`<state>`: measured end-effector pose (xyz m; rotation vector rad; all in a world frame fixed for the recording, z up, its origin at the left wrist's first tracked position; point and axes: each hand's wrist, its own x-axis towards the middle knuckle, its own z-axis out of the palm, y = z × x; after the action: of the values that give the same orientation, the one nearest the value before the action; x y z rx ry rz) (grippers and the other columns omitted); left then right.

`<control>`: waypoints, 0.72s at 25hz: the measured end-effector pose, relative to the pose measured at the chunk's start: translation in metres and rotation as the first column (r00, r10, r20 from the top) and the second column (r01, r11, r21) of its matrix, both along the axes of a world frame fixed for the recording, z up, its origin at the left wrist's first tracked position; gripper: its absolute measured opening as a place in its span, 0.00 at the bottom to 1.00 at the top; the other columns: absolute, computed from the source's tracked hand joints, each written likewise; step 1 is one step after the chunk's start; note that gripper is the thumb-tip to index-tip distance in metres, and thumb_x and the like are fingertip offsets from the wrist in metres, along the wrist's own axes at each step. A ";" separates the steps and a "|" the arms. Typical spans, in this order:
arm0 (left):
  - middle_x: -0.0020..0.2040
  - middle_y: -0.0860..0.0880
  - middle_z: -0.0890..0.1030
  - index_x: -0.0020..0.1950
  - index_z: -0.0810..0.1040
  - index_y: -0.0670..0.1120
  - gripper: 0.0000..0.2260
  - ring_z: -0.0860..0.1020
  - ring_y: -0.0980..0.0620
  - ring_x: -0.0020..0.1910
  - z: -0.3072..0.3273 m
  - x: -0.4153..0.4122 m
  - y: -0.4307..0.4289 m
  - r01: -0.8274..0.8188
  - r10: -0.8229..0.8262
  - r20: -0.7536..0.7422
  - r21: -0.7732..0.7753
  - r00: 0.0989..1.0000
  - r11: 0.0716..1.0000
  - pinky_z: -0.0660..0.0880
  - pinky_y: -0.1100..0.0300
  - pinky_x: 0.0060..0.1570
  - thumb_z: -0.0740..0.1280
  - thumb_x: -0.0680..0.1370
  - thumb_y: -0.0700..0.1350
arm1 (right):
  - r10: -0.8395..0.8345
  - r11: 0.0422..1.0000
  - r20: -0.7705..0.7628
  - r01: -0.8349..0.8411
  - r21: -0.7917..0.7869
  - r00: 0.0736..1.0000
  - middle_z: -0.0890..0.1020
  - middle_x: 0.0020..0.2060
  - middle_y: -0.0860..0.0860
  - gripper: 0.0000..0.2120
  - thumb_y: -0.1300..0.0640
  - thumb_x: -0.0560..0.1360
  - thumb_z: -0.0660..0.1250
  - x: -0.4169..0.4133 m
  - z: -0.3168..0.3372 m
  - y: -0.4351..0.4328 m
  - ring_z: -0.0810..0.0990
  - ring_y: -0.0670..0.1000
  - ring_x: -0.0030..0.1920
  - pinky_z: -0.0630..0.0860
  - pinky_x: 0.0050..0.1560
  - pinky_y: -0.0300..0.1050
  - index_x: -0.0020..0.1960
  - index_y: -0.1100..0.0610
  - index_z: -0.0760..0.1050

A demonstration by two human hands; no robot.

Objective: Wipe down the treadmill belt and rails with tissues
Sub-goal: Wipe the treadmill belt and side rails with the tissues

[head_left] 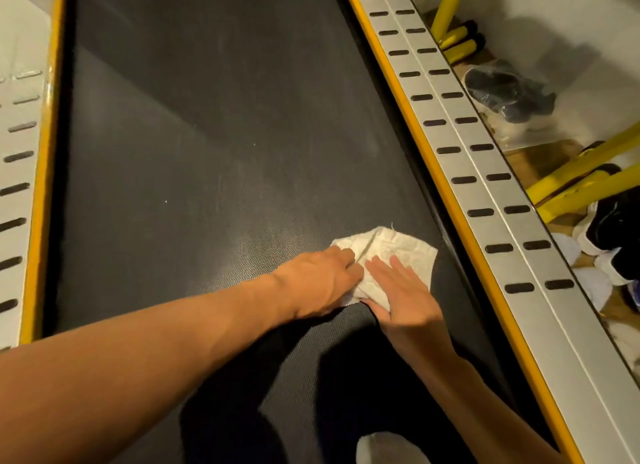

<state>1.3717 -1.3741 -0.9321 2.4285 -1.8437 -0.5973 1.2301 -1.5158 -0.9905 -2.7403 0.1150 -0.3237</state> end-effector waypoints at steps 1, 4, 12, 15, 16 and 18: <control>0.56 0.46 0.71 0.60 0.69 0.45 0.14 0.72 0.47 0.55 -0.003 -0.003 0.002 -0.023 0.023 -0.005 -0.015 1.000 1.000 0.75 0.51 0.49 0.56 0.81 0.52 | -0.021 1.000 0.010 0.021 0.000 1.000 0.79 0.62 0.57 0.17 0.53 0.78 0.64 0.003 -0.002 0.003 0.74 0.59 0.66 0.72 0.64 0.60 0.63 0.59 0.77; 0.56 0.46 0.71 0.59 0.70 0.45 0.14 0.72 0.46 0.55 -0.003 0.017 0.012 -0.138 0.138 0.011 0.005 0.990 0.990 0.75 0.52 0.48 0.56 0.80 0.53 | -0.107 0.985 -0.163 0.127 0.118 0.981 0.77 0.64 0.55 0.20 0.53 0.76 0.64 0.039 0.010 0.025 0.70 0.60 0.69 0.62 0.70 0.58 0.66 0.58 0.73; 0.56 0.46 0.72 0.61 0.70 0.45 0.13 0.73 0.46 0.53 0.002 -0.023 0.079 -0.198 0.199 -0.065 0.015 0.978 0.980 0.75 0.50 0.50 0.55 0.81 0.50 | 0.157 0.974 -0.114 -0.134 0.185 0.981 0.76 0.65 0.48 0.24 0.57 0.72 0.67 0.010 -0.004 0.054 0.67 0.49 0.71 0.60 0.72 0.48 0.68 0.56 0.73; 0.57 0.45 0.72 0.63 0.69 0.43 0.15 0.72 0.46 0.56 0.008 -0.006 0.074 -0.274 0.276 -0.037 0.041 0.961 0.961 0.74 0.51 0.52 0.55 0.81 0.49 | 0.136 0.974 -0.203 -0.093 0.205 0.970 0.73 0.69 0.50 0.26 0.61 0.74 0.67 0.037 0.003 0.059 0.63 0.52 0.74 0.53 0.75 0.46 0.71 0.55 0.68; 0.57 0.45 0.72 0.63 0.69 0.42 0.15 0.72 0.46 0.56 0.010 0.003 0.080 -0.302 0.303 -0.024 0.059 0.953 0.952 0.74 0.52 0.52 0.55 0.81 0.49 | 0.147 0.973 -0.219 -0.102 0.206 0.965 0.70 0.70 0.50 0.26 0.61 0.75 0.67 0.050 0.007 0.067 0.61 0.53 0.74 0.50 0.75 0.45 0.72 0.54 0.66; 0.57 0.45 0.72 0.61 0.70 0.42 0.17 0.73 0.45 0.56 0.013 0.013 0.097 -0.292 0.293 0.011 0.095 0.956 0.952 0.75 0.50 0.53 0.54 0.79 0.52 | 0.198 0.960 -0.231 -0.141 0.243 0.953 0.67 0.72 0.50 0.27 0.59 0.77 0.65 0.064 0.017 0.086 0.57 0.53 0.76 0.45 0.74 0.43 0.74 0.55 0.63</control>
<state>1.3843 -1.2770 -0.9193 2.6875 -1.4403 -0.6769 1.2941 -1.4295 -0.9733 -2.5316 -0.0185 0.0854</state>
